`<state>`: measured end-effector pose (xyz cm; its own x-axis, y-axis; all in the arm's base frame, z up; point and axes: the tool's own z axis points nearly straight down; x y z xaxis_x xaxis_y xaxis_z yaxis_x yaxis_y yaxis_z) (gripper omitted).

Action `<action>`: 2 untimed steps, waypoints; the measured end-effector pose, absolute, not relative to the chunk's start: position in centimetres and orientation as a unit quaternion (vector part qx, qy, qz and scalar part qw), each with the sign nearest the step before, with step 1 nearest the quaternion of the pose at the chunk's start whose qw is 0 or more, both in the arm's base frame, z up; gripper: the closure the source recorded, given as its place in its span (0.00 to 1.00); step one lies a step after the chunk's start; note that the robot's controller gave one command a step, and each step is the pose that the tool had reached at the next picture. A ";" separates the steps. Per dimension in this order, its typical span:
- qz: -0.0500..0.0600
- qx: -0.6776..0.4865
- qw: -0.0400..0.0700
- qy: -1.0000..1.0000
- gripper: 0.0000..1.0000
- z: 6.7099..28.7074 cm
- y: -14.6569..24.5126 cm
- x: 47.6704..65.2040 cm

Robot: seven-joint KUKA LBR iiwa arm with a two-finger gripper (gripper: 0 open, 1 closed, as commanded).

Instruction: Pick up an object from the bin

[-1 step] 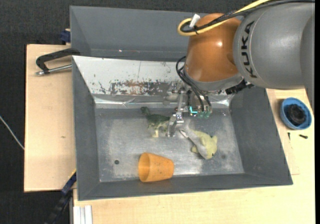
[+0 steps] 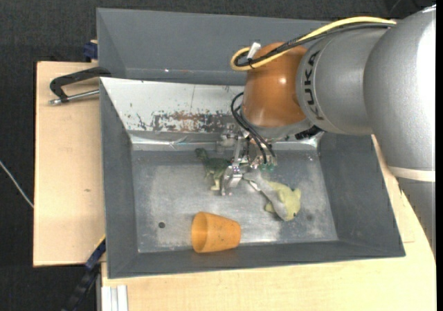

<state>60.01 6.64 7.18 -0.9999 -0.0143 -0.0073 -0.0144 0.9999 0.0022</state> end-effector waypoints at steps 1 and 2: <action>0.002 -0.007 0.009 1.000 1.00 7.7 6.7 60.3; 0.001 -0.007 0.002 1.000 0.00 7.3 6.7 59.9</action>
Offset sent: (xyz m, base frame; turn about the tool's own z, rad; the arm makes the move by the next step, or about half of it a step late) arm 0.0000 0.0000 0.0000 0.0000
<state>59.92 6.66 7.32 -0.9999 -0.0149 -0.0049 -0.0149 0.9999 0.0025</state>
